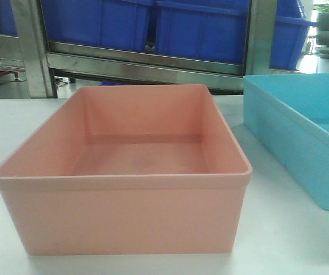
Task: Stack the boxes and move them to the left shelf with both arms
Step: 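Move the right gripper to the light-blue bin rim and grasp it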
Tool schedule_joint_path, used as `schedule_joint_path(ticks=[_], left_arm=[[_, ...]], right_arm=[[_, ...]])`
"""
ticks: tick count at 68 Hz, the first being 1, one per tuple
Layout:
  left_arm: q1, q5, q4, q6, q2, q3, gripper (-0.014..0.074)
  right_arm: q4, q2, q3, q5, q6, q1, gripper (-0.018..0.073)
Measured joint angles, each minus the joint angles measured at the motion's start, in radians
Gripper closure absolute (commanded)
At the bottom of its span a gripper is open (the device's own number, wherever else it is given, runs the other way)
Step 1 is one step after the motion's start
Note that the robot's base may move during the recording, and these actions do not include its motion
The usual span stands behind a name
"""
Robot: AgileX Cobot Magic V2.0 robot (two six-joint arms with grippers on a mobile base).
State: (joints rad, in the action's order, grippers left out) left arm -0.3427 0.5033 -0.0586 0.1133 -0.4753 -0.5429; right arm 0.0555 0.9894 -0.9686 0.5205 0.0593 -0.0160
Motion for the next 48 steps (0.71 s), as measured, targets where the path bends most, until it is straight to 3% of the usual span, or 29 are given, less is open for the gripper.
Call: schedule_joint_path(ticks=[13, 24, 35, 48], left_arm=[[0.0, 0.0, 0.0, 0.0, 0.0, 0.002, 0.0606], [0.0, 0.0, 0.0, 0.0, 0.0, 0.002, 0.0606], [0.0, 0.0, 0.0, 0.0, 0.0, 0.002, 0.0606], [0.0, 0.0, 0.0, 0.0, 0.0, 0.002, 0.0606]], right_arm=[[0.0, 0.306, -0.27, 0.329, -0.005, 0.136, 0.0073], [0.0, 0.486, -0.445, 0.486, -0.128, 0.27, 0.0072], [-0.006, 0.631, -0.563, 0.507, -0.291, 0.326, 0.0071], [-0.006, 0.8, -0.64, 0.442, -0.357, 0.327, 0.0071]])
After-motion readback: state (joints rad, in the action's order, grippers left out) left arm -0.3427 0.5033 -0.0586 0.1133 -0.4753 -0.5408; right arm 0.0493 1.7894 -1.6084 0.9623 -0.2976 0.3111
